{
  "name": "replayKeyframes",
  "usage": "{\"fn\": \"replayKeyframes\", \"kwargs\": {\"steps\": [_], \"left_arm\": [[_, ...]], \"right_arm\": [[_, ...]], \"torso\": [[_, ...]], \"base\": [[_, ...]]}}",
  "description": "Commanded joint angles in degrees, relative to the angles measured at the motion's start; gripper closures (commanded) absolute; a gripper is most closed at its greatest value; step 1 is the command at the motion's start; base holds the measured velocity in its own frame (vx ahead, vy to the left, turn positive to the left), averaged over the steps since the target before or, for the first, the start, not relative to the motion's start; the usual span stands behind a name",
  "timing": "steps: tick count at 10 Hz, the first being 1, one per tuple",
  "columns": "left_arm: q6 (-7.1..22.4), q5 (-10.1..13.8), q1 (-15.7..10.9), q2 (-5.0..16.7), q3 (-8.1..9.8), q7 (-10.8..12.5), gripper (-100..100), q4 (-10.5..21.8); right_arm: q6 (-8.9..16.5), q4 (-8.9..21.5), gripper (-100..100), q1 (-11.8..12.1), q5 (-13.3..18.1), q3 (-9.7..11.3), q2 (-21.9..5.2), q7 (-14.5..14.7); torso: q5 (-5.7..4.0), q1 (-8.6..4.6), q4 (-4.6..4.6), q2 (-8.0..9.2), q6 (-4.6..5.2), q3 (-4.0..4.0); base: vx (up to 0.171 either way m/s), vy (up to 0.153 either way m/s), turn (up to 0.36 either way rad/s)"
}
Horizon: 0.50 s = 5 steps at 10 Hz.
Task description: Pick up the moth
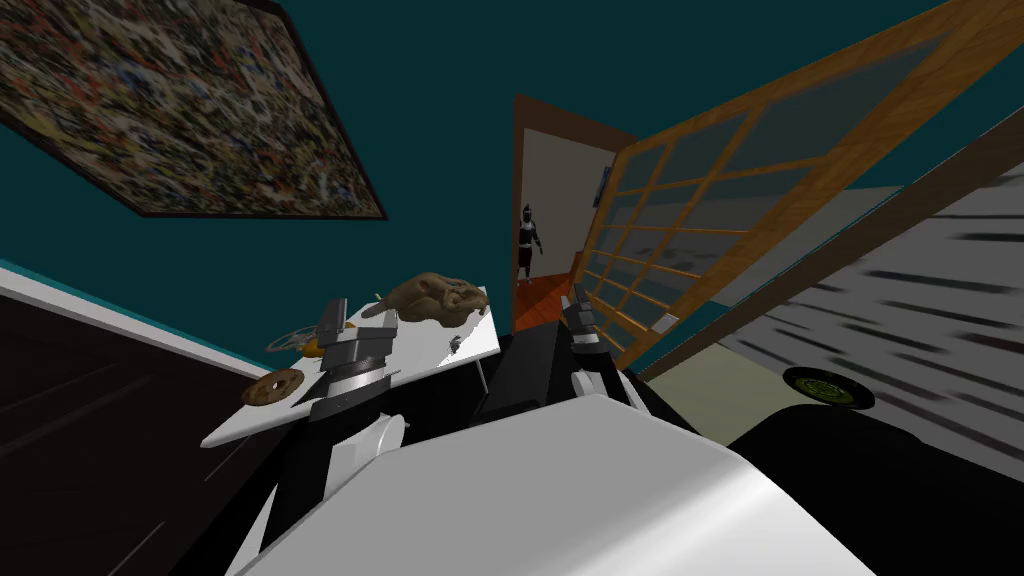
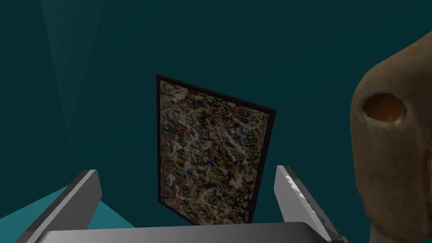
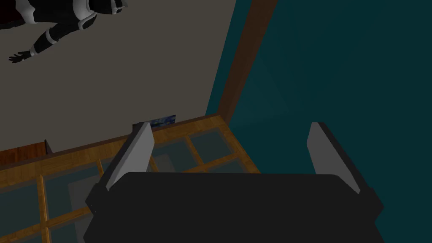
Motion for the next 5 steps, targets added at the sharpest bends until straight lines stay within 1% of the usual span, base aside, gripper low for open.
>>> {"fn": "replayKeyframes", "kwargs": {"steps": [1, 3, 5], "left_arm": [[0.79, 0.55, 0.47, 2.23, 1.14, 1.62, -100, 0.23], [2.02, 1.4, 1.14, 4.55, 2.76, 3.98, -100, 0.58], [3.81, 2.65, 2.07, 7.19, 4.93, 7.19, -100, 1.1]], "right_arm": [[0.0, 0.0, 0, 0.0, 0.0, 0.0, 0.0, 0.0], [0.0, 0.0, 0, 0.0, 0.0, 0.01, 0.01, 0.0], [0.0, 0.0, 0, 0.0, 0.0, 0.02, 0.02, 0.0]], "torso": [[0.0, 0.0, 0.0, 0.0, 0.0, 0.0], [-0.09, -0.45, 0.0, -0.01, 0.0, 0.0], [-0.14, -0.61, -0.01, -0.02, 0.01, -0.01]], "base": [[-0.002, -0.073, -0.039], [0.012, -0.144, -0.033], [0.005, -0.171, -0.038]]}}
